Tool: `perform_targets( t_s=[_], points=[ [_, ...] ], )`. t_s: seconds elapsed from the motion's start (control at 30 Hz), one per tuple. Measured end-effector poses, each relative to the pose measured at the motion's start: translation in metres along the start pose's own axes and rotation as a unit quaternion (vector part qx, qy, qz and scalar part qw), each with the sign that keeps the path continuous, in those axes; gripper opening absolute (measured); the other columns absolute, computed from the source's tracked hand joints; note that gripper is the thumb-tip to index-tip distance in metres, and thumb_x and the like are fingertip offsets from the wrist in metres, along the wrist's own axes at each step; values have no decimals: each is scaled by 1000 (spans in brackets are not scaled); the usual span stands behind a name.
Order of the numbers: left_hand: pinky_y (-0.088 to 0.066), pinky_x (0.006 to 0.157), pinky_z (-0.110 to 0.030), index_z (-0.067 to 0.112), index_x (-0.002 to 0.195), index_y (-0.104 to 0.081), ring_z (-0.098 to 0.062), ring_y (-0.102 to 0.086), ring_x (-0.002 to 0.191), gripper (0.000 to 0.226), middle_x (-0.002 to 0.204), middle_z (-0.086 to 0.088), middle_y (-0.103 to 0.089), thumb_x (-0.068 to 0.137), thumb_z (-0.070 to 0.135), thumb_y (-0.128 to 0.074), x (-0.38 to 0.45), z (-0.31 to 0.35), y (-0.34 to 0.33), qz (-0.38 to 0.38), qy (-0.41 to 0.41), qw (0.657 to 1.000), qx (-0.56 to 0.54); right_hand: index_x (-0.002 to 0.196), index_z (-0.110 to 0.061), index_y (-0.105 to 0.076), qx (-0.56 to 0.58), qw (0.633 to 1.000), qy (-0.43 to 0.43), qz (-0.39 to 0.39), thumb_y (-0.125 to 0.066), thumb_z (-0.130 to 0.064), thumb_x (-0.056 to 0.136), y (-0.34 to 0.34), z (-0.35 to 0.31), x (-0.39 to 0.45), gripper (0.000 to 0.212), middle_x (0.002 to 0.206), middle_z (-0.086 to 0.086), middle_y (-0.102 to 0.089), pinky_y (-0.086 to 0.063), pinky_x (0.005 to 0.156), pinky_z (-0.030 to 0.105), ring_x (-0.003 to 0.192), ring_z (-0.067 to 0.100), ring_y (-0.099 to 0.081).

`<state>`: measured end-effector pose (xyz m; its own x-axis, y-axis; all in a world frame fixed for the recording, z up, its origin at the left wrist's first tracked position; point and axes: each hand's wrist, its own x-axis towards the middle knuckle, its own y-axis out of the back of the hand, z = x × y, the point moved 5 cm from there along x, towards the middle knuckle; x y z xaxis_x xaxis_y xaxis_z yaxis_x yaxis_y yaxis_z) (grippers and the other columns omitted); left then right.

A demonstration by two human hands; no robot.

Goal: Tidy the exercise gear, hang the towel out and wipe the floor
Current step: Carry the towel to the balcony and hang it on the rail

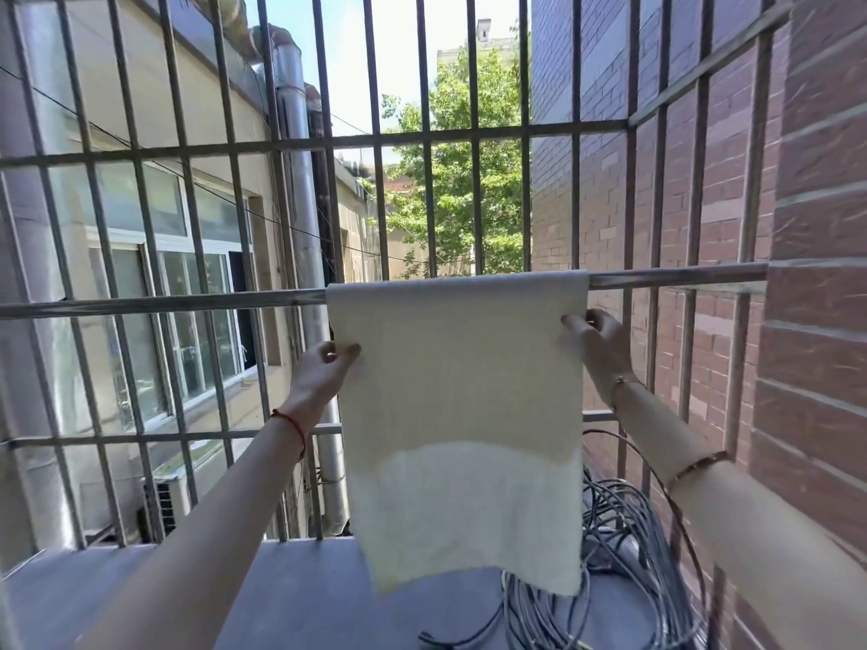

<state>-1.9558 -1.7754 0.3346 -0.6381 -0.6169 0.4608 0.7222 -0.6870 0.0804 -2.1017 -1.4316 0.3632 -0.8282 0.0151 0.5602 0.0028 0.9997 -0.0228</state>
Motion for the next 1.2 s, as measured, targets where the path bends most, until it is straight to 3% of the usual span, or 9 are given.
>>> perform_targets(
  t_s=[0.13, 0.33, 0.5, 0.6, 0.7, 0.9, 1.0, 1.07, 1.2],
  points=[
    [-49, 67, -21, 13, 88, -63, -17, -59, 79, 7, 83, 1, -64, 90, 17, -69, 2, 4, 8, 29, -26, 998, -51, 78, -5, -62, -29, 998, 48, 26, -51, -27, 71, 3, -8, -5, 26, 66, 3, -58, -38, 53, 25, 60, 14, -47],
    [-51, 71, -22, 10, 106, -63, -13, -59, 79, 22, 88, 1, -63, 89, 22, -70, 25, 35, 14, 71, -72, 993, -60, 91, -6, -65, -52, 991, 89, 90, -62, -21, 86, 6, -39, 23, 16, 74, 0, -59, -42, 54, 18, 65, 13, -51],
    [-50, 73, -19, 5, 112, -64, -19, -61, 90, 35, 103, -7, -65, 85, 26, -75, 37, 36, 13, 92, -55, 992, -63, 101, -6, -64, -72, 988, 56, 125, -68, -28, 85, 5, -43, 37, 28, 92, 2, -62, -47, 73, 26, 83, 17, -57],
    [-52, 75, -19, 12, 106, -60, -17, -62, 87, 26, 98, -4, -65, 87, 26, -72, 28, 24, 8, 73, -33, 993, -84, 103, -8, -62, -65, 990, 48, 112, -71, -32, 84, 3, -31, 30, 32, 95, 2, -63, -49, 74, 26, 83, 16, -59],
    [-50, 57, -11, 16, 92, -63, -9, -61, 74, 14, 81, 8, -66, 88, 26, -71, 10, 0, 2, 38, -22, 995, -86, 101, -10, -62, -34, 995, 51, 75, -71, -31, 83, 0, -11, 17, 29, 93, 5, -66, -52, 67, 29, 77, 19, -61],
    [-51, 77, -39, 16, 85, -73, -24, -64, 81, 25, 79, -1, -74, 75, 38, -81, -10, -48, 3, -16, -16, 996, -87, 81, -3, -61, -51, 997, 50, 20, -65, -33, 79, -2, 39, -8, 30, 72, 8, -62, -44, 61, 32, 66, 21, -51],
    [-46, 71, -35, 11, 80, -74, -21, -61, 74, 35, 79, -9, -71, 73, 44, -81, -13, -44, 8, -7, -45, 995, -85, 72, -5, -56, -55, 996, 64, 29, -64, -31, 80, -1, 40, -11, 29, 62, 5, -57, -40, 56, 32, 60, 18, -45],
    [-49, 68, -29, 14, 79, -73, -14, -62, 69, 25, 76, -1, -72, 77, 38, -80, -10, -36, 11, 9, -53, 995, -88, 73, -6, -58, -42, 995, 76, 40, -65, -31, 81, -1, 29, -9, 27, 66, 10, -60, -43, 57, 37, 62, 18, -47],
    [-52, 60, -19, 16, 82, -70, -1, -61, 59, 6, 66, 13, -71, 86, 18, -73, 1, -15, 11, 43, -68, 992, -97, 77, -7, -61, -13, 991, 122, 46, -64, -19, 87, -3, -4, -3, 16, 67, 8, -55, -36, 52, 25, 58, 14, -43]
  ],
)
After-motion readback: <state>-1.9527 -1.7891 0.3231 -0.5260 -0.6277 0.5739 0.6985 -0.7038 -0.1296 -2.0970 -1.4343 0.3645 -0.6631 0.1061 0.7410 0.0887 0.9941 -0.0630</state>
